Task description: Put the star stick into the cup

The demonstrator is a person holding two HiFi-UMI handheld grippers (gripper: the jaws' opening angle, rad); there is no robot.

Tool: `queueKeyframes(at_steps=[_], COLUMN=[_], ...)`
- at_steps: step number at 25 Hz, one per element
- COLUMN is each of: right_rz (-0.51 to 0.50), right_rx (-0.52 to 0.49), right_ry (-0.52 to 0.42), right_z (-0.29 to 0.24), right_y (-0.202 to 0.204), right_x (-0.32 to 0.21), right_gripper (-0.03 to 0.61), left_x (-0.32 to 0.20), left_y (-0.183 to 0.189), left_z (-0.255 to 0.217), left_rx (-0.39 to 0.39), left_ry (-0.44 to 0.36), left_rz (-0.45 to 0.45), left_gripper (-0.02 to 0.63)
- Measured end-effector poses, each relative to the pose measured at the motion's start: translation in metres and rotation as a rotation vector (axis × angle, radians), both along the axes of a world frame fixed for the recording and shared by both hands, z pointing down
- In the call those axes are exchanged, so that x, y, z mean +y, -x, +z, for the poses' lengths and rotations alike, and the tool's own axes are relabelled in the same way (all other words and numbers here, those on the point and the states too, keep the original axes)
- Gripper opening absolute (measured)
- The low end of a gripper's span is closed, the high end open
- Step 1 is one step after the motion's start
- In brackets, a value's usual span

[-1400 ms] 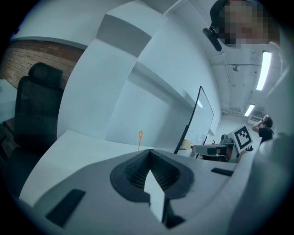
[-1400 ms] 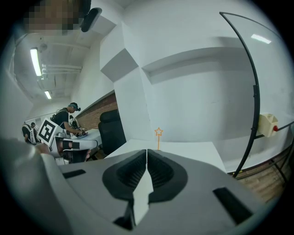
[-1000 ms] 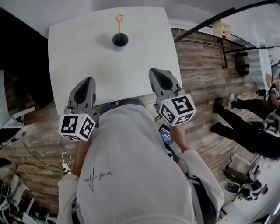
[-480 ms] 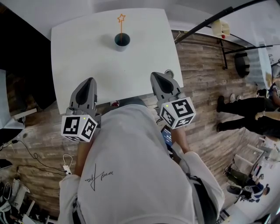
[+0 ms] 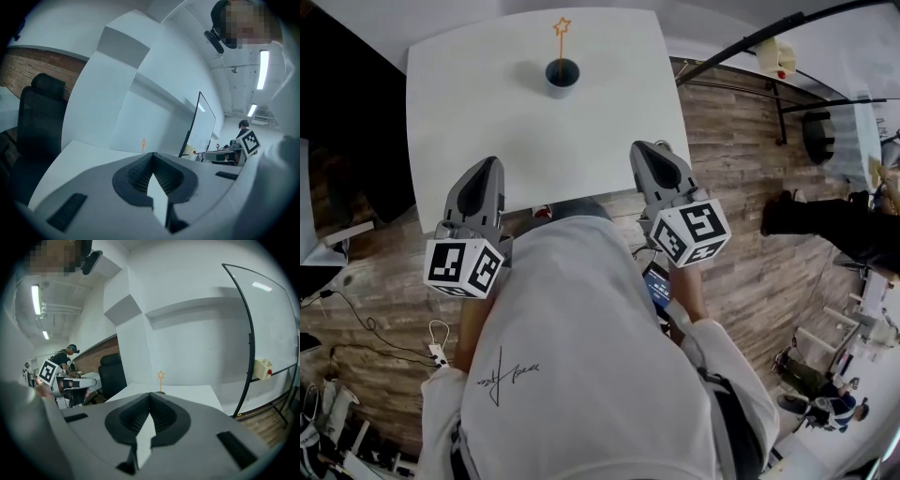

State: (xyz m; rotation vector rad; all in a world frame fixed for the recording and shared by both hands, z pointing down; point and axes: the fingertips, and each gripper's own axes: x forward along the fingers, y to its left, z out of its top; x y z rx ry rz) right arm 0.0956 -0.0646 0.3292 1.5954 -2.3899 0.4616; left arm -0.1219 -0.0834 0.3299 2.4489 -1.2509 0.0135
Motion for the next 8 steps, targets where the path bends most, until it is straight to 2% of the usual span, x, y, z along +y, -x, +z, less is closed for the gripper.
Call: queueKeyframes(at_steps=[8], right_rz=[0.001], right_rx=[-0.006], right_ry=[0.009], right_z=[0.0043], right_y=[-0.0043], right_x=[-0.0054], right_gripper=[0.009], left_x=[-0.0007], left_y=[0.0001], left_z=[0.0061], left_rx=[0.008], left_ry=[0.017], left_rz=[-0.006], left_gripper=[0.006])
